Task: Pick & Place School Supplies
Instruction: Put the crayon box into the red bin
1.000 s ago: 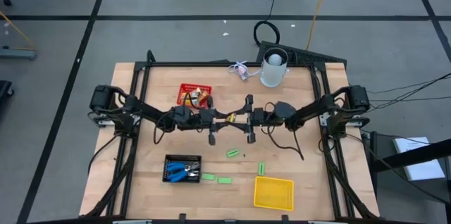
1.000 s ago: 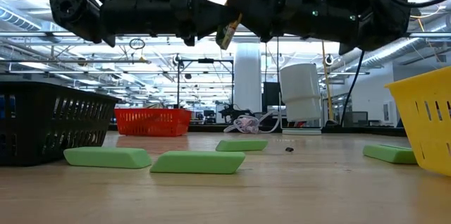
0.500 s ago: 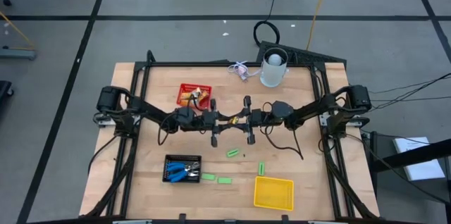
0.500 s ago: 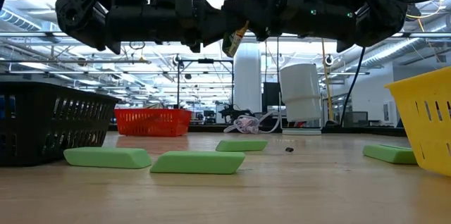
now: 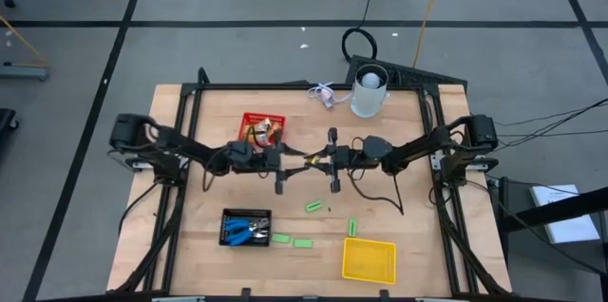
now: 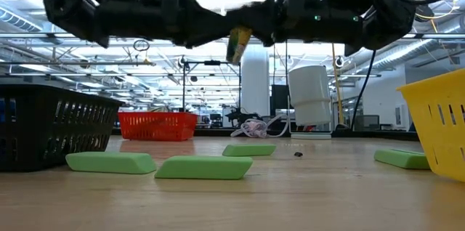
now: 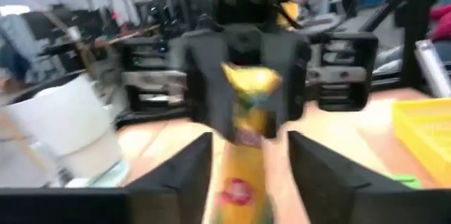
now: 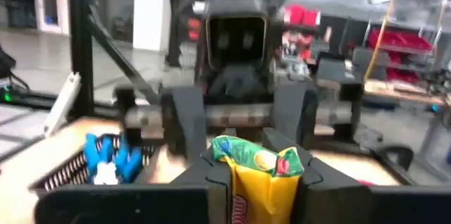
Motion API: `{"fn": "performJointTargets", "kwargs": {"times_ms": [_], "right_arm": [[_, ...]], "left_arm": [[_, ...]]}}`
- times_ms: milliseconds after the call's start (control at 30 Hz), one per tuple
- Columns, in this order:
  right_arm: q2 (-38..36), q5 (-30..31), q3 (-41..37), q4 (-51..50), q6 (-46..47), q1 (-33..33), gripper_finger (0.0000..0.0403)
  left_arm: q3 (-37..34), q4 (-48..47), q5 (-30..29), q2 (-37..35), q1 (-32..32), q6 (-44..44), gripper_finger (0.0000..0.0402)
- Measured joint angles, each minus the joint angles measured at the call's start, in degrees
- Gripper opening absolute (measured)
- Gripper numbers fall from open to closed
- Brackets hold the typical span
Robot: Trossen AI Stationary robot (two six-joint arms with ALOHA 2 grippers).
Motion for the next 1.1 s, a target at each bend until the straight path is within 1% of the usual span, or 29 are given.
{"fn": "performJointTargets", "kwargs": {"times_ms": [133,233,367,433,533,700,967,1100], "right_arm": [[0.06,-0.27,-0.16,-0.49,-0.08,-0.38,0.0044],[0.03,-0.72,-0.16,-0.89,0.66,-1.06,0.0044],[0.02,-0.75,1.31,-5.12,1.10,-2.47,0.0044],[0.02,-3.01,3.33,-8.43,1.67,-3.53,0.0044],[0.07,-5.54,8.40,-15.12,1.74,-4.92,0.0043],[3.68,-10.47,18.67,-23.62,0.73,-7.30,0.0043],[16.28,-15.77,34.84,-29.04,1.51,-11.82,0.0043],[21.93,-15.97,41.86,-30.99,1.89,-14.10,0.0043]], "left_arm": [[-2.28,-10.57,-2.95,-8.57,0.38,-0.27,0.0243],[-4.25,-17.79,-3.72,-15.58,0.05,-0.78,0.0261],[-7.32,-26.43,-7.02,-24.79,-1.69,-1.41,0.0258],[-9.21,-28.81,-9.08,-28.71,-2.68,-2.07,0.0251],[-12.33,-30.30,-10.55,-33.55,-3.50,-3.65,0.0240],[-16.32,-30.08,-10.63,-37.66,-3.83,-5.64,0.0228],[-17.77,-32.92,-12.11,-38.51,-5.04,-6.83,0.0225],[-17.77,-34.79,-14.82,-39.75,-6.95,-5.08,0.0225]]}}
